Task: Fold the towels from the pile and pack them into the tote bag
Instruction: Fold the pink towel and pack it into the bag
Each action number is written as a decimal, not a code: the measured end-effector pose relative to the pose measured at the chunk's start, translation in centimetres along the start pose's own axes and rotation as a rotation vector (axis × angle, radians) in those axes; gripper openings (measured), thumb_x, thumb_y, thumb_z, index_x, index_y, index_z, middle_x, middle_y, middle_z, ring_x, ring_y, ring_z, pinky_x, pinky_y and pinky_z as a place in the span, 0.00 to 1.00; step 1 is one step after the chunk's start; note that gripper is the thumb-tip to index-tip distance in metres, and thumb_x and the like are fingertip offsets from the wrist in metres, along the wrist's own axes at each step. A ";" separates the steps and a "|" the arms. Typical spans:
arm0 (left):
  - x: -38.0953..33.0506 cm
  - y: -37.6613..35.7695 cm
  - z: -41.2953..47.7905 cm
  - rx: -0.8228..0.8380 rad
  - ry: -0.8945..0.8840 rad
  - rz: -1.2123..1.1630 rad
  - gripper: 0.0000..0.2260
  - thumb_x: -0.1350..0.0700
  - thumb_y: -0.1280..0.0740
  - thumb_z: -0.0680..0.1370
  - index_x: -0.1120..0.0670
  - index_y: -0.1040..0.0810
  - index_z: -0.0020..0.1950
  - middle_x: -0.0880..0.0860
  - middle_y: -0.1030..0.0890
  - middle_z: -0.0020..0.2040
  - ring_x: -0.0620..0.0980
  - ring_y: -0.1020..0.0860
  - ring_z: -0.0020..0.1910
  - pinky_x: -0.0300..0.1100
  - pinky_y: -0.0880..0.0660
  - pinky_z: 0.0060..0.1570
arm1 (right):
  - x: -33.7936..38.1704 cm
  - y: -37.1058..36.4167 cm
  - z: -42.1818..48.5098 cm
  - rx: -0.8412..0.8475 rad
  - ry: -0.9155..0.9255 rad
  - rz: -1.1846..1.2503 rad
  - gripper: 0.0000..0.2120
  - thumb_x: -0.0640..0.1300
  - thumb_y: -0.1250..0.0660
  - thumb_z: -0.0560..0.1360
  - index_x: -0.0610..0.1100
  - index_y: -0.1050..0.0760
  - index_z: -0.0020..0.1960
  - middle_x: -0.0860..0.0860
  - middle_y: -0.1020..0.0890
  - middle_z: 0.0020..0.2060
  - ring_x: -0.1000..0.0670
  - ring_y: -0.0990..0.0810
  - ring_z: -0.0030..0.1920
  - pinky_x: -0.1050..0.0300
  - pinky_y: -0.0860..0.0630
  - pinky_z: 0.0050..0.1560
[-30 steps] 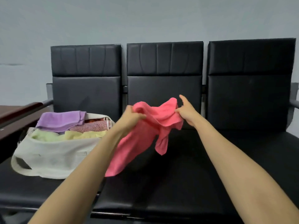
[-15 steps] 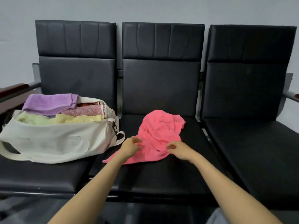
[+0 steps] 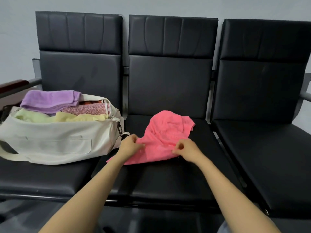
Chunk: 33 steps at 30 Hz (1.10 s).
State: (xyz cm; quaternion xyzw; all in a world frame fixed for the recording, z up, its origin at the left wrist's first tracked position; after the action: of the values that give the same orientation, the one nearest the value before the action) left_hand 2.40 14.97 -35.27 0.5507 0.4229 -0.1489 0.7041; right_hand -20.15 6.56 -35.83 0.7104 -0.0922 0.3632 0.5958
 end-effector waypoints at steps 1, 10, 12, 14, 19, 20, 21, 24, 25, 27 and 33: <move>-0.8 0.4 0.0 -0.032 -0.047 -0.101 0.07 0.59 0.30 0.73 0.54 0.27 0.40 0.49 0.26 0.35 0.48 0.28 0.39 0.36 0.34 0.35 | -0.1 1.3 -0.1 -0.042 -0.028 0.044 0.11 0.43 0.27 0.71 0.50 0.28 0.34 0.53 0.24 0.41 0.51 0.25 0.48 0.60 0.32 0.44; -6.9 -2.5 -4.0 0.551 -0.345 -0.277 0.17 0.67 0.38 0.77 0.46 0.18 0.53 0.41 0.17 0.50 0.40 0.22 0.54 0.34 0.31 0.60 | 1.7 2.4 -2.7 0.273 0.265 0.201 0.26 0.34 0.33 0.70 0.59 0.26 0.61 0.56 0.24 0.61 0.53 0.25 0.59 0.57 0.23 0.56; -7.3 -2.6 -3.9 0.526 -0.381 -0.280 0.15 0.66 0.37 0.77 0.49 0.17 0.55 0.44 0.17 0.53 0.42 0.22 0.58 0.37 0.31 0.63 | 1.7 2.0 -3.0 0.333 0.280 0.123 0.14 0.42 0.29 0.71 0.53 0.21 0.54 0.56 0.21 0.51 0.54 0.24 0.50 0.57 0.25 0.53; -6.9 -1.8 -3.4 0.427 -0.405 -0.249 0.12 0.62 0.34 0.76 0.47 0.17 0.53 0.44 0.16 0.51 0.42 0.22 0.56 0.39 0.28 0.61 | 1.3 2.4 -3.2 0.318 0.278 0.027 0.12 0.52 0.28 0.71 0.45 0.26 0.40 0.54 0.26 0.38 0.54 0.30 0.39 0.56 0.31 0.44; -5.2 0.0 -1.8 0.232 -0.344 -0.147 0.05 0.53 0.24 0.70 0.48 0.17 0.44 0.54 0.16 0.44 0.54 0.20 0.47 0.49 0.23 0.50 | -0.2 5.5 -3.3 0.020 0.208 0.043 0.19 0.56 0.28 0.71 0.41 0.30 0.39 0.50 0.27 0.34 0.53 0.32 0.34 0.56 0.35 0.36; -4.8 0.5 -1.5 0.189 -0.341 -0.090 0.06 0.53 0.23 0.69 0.50 0.17 0.44 0.54 0.17 0.43 0.54 0.20 0.46 0.47 0.25 0.50 | -0.7 6.1 -3.4 0.011 0.187 0.043 0.19 0.56 0.28 0.71 0.41 0.29 0.41 0.50 0.26 0.34 0.53 0.31 0.33 0.56 0.35 0.35; -4.4 1.0 -1.2 0.152 -0.344 -0.018 0.07 0.53 0.23 0.69 0.52 0.18 0.43 0.53 0.17 0.42 0.53 0.20 0.45 0.46 0.25 0.49 | -0.9 6.6 -3.5 0.021 0.176 0.026 0.17 0.54 0.27 0.70 0.42 0.28 0.43 0.51 0.25 0.34 0.52 0.30 0.33 0.55 0.34 0.35; -2.5 1.9 -0.6 0.161 -0.322 0.195 0.06 0.56 0.24 0.70 0.52 0.20 0.40 0.54 0.18 0.41 0.51 0.21 0.40 0.42 0.24 0.43 | -2.3 7.5 -4.0 0.046 0.143 -0.075 0.04 0.47 0.29 0.73 0.48 0.23 0.45 0.52 0.19 0.41 0.50 0.22 0.42 0.52 0.25 0.44; -1.6 2.1 -0.5 0.203 -0.285 0.210 0.06 0.58 0.25 0.70 0.53 0.21 0.39 0.54 0.20 0.41 0.51 0.21 0.39 0.36 0.26 0.39 | -2.7 7.9 -4.2 0.014 0.123 -0.108 0.01 0.45 0.31 0.75 0.49 0.22 0.46 0.53 0.19 0.42 0.50 0.21 0.45 0.51 0.25 0.47; -0.2 2.9 -0.4 0.218 -0.251 0.290 0.07 0.60 0.26 0.71 0.55 0.23 0.37 0.52 0.26 0.38 0.49 0.24 0.36 0.30 0.32 0.34 | -3.9 9.0 -4.4 -0.100 0.075 -0.090 0.05 0.42 0.35 0.77 0.49 0.21 0.48 0.53 0.19 0.44 0.52 0.21 0.46 0.51 0.24 0.48; 2.5 5.3 -1.0 0.058 -0.089 -0.155 0.03 0.61 0.30 0.75 0.55 0.18 0.42 0.50 0.20 0.34 0.46 0.26 0.35 0.36 0.31 0.39 | -7.7 10.1 -5.5 -0.085 -0.094 0.006 0.05 0.41 0.34 0.77 0.47 0.20 0.48 0.51 0.20 0.42 0.51 0.23 0.45 0.60 0.30 0.40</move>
State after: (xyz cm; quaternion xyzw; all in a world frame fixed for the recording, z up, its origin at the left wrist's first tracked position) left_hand 7.06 18.37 -33.81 0.5292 0.4282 -0.2395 0.6922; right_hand -33.55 6.48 -32.63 0.7005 -0.1374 0.3267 0.6194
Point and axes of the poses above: each hand's wrist, its own z-axis towards the middle knuckle, its own y-axis out of the back of the hand, x = y × z, the point moved 4 cm from there along z, towards the middle knuckle
